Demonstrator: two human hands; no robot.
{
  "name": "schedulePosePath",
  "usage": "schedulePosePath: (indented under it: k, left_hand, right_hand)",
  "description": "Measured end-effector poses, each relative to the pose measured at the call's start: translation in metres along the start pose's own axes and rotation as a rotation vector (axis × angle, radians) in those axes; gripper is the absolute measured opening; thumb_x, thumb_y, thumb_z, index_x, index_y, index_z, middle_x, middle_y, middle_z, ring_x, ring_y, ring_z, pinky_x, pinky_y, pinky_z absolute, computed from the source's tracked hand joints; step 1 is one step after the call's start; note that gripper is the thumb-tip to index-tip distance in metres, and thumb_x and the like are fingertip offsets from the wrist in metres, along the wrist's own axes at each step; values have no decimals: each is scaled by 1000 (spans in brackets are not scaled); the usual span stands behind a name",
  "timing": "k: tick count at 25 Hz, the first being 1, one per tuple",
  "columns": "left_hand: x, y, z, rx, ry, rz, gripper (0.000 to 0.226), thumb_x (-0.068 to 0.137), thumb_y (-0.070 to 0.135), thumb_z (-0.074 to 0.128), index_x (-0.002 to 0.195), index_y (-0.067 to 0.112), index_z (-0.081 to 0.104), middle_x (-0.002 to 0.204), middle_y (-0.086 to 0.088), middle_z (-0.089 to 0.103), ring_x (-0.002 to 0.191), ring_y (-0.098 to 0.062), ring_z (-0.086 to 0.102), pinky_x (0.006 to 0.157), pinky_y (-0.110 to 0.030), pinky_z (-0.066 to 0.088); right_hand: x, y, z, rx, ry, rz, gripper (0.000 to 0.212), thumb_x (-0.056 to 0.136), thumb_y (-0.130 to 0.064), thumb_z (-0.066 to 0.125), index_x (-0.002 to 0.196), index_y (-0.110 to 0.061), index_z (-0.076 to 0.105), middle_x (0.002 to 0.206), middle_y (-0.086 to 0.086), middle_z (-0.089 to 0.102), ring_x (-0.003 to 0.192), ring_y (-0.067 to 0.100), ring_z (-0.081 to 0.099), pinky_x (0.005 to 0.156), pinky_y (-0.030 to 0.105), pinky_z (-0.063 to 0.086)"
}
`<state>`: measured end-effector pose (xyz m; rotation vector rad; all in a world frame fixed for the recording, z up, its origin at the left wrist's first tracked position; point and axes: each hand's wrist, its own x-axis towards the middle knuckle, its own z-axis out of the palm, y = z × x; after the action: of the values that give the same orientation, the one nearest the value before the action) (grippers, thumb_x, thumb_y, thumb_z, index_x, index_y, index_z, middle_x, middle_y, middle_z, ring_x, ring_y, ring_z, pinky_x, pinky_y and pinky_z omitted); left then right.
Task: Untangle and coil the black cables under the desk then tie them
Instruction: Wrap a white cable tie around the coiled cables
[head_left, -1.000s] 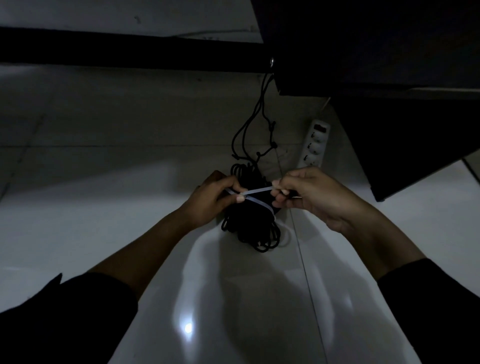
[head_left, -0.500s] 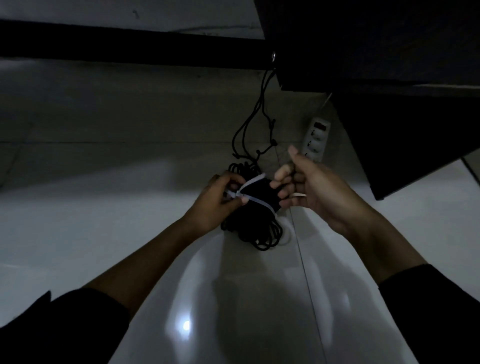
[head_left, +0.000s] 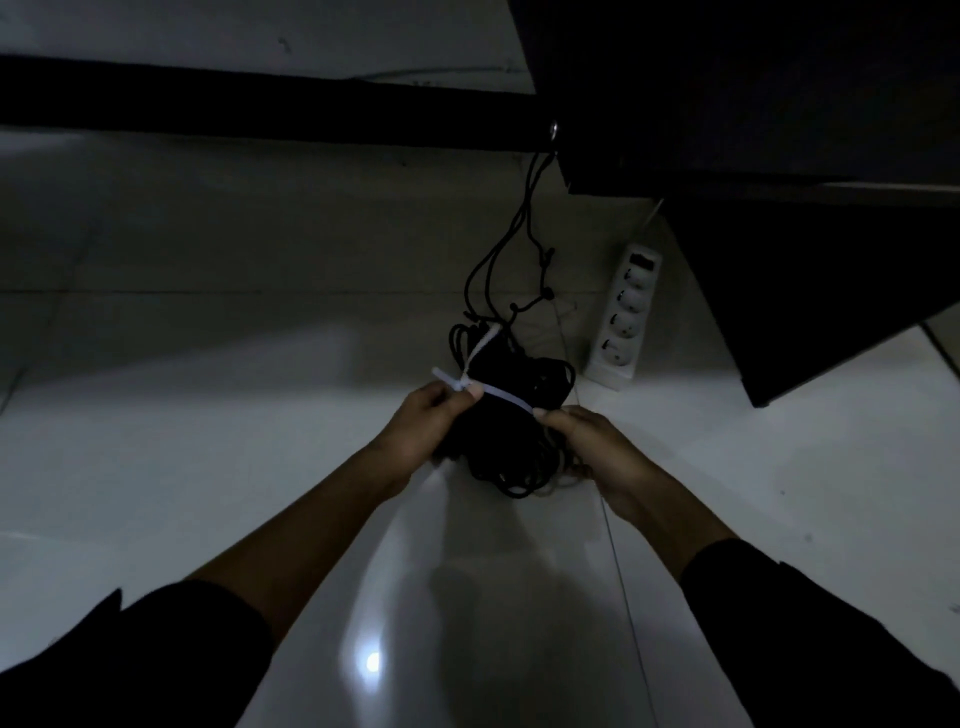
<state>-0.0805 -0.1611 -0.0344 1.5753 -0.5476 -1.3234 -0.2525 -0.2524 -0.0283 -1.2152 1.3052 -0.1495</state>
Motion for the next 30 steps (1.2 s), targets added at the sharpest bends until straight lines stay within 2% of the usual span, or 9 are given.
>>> schedulePosePath:
  k: [4, 7, 15, 17, 20, 22, 26, 27, 30]
  left_hand:
    - [-3, 15, -22, -74, 76, 3, 38, 94, 38, 55, 115, 8, 63, 109, -13, 71, 99, -25, 68, 80, -34, 52]
    - [-6, 32, -43, -167, 83, 6, 36, 94, 39, 54, 119, 16, 63, 112, -10, 71, 104, -27, 67, 85, -37, 50]
    - [-6, 91, -116, -214, 154, 28, 35, 90, 52, 52, 111, 28, 69, 114, -7, 70, 103, -23, 64, 85, -40, 53]
    - [-7, 101, -135, -210, 143, 24, 40, 85, 64, 52, 106, 35, 70, 109, -3, 71, 102, -26, 66, 90, -49, 52]
    - [0, 109, -154, -308, 154, 20, 41, 81, 65, 55, 111, 38, 62, 113, -4, 67, 97, -32, 68, 79, -50, 59]
    - [17, 123, -162, -469, 199, 32, 35, 83, 55, 61, 106, 29, 63, 110, -12, 67, 93, -33, 69, 71, -45, 60]
    - [51, 172, -176, -764, 184, 143, 31, 97, 30, 53, 120, 9, 59, 103, -16, 68, 77, -23, 70, 66, -31, 58]
    - [57, 184, -180, -766, 196, 197, 31, 100, 26, 49, 124, 7, 55, 109, -15, 67, 81, -22, 69, 65, -29, 58]
    - [80, 216, -190, -709, 195, 318, 43, 104, 20, 36, 141, 0, 38, 145, -18, 45, 125, -30, 53, 84, -27, 52]
  right_hand:
    - [-1, -4, 19, 288, -183, -74, 23, 89, -30, 64, 104, -15, 55, 105, 15, 61, 101, 31, 62, 79, 39, 50]
    - [-2, -22, 45, 562, -297, -135, 28, 93, -19, 59, 113, 0, 62, 116, 15, 67, 109, 28, 64, 79, 33, 55]
    - [17, -94, 114, 742, -429, -193, 32, 86, -16, 60, 116, -6, 66, 109, 11, 72, 96, 20, 71, 66, 26, 57]
    - [23, -116, 129, 760, -417, -234, 33, 82, -20, 63, 112, -9, 69, 108, 12, 73, 97, 22, 71, 66, 29, 58]
    - [37, -152, 149, 750, -377, -305, 27, 84, -20, 63, 108, -10, 72, 107, 12, 73, 98, 24, 70, 67, 30, 57]
    - [48, -184, 162, 757, -307, -312, 27, 88, -16, 62, 113, -7, 68, 109, 14, 72, 97, 26, 69, 68, 32, 56]
    - [70, -252, 188, 746, -140, -314, 33, 93, -13, 60, 124, -1, 59, 118, 19, 65, 94, 28, 65, 70, 37, 54]
    - [74, -266, 194, 776, -134, -318, 35, 93, -13, 60, 125, -1, 58, 121, 19, 64, 99, 30, 64, 79, 41, 55]
    - [91, -310, 204, 877, -199, -377, 39, 96, -13, 55, 133, -1, 51, 124, 19, 61, 109, 31, 61, 94, 44, 50]
